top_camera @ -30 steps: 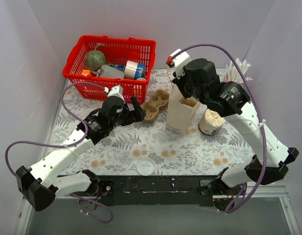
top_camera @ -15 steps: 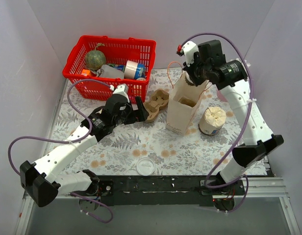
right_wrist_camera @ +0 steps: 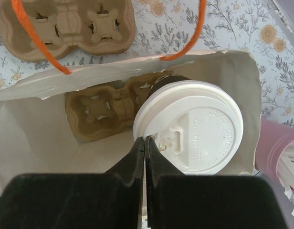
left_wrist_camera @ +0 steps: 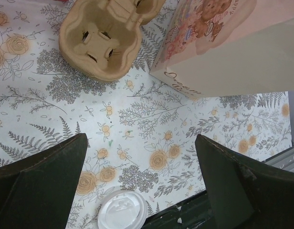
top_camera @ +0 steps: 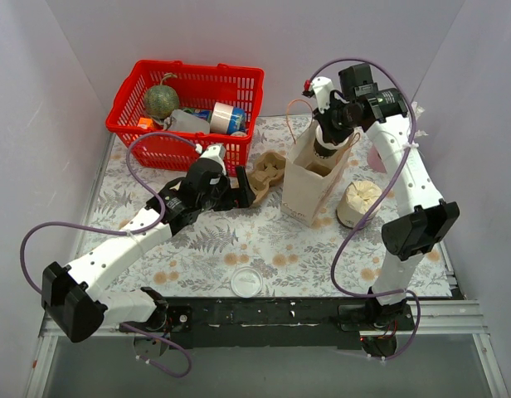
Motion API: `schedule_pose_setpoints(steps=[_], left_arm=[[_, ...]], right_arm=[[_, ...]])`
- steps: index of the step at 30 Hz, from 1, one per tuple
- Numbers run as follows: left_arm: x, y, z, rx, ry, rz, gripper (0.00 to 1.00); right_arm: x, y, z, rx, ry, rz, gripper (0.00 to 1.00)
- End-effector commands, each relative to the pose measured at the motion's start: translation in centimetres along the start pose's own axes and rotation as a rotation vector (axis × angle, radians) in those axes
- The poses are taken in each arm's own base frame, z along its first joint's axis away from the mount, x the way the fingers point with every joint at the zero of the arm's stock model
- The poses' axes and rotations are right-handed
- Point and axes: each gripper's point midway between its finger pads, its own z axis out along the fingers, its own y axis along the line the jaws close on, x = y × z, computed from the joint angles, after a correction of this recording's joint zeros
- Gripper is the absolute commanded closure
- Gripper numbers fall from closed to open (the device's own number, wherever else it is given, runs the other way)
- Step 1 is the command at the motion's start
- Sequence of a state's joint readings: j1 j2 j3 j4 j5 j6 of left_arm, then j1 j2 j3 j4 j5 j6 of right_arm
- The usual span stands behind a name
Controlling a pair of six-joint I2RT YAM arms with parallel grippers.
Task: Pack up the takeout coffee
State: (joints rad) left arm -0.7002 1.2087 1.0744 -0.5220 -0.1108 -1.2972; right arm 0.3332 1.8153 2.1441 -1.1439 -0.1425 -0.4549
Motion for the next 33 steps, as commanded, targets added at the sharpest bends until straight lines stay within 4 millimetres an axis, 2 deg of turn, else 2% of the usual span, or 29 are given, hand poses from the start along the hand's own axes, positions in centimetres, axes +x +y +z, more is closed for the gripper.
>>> schedule_pose_setpoints(steps=[1,8,14,19,33], left_arm=[[-0.9,-0.6,-0.1,0.025,-0.022,0.016,0.02],[-0.4,-0.2,0.3,0.014,-0.01,0.022,0.02],[0.0,0.2,0.5,0.003,-0.001,0.033,0.02],[0.2,0.4,0.7,-0.004,0.004,0.038,0.02],[0.6,0.7,1.3,-0.017,0.019,0.05,0.02]], right_arm=[[0.1,0.5,0.8,-0.04,0.007,-0.011,0.99],[1.6,-0.3,3.1,-0.014,0.08,0.02,0.99],[2.7,-0.7,3.9,0.007,0.117,0.034,0.99],[4.3,-0.9,5.3,0.021,0.174,0.045,0.99],[5.9,-1.1,7.1,0.04,0.2,0.047,0.99]])
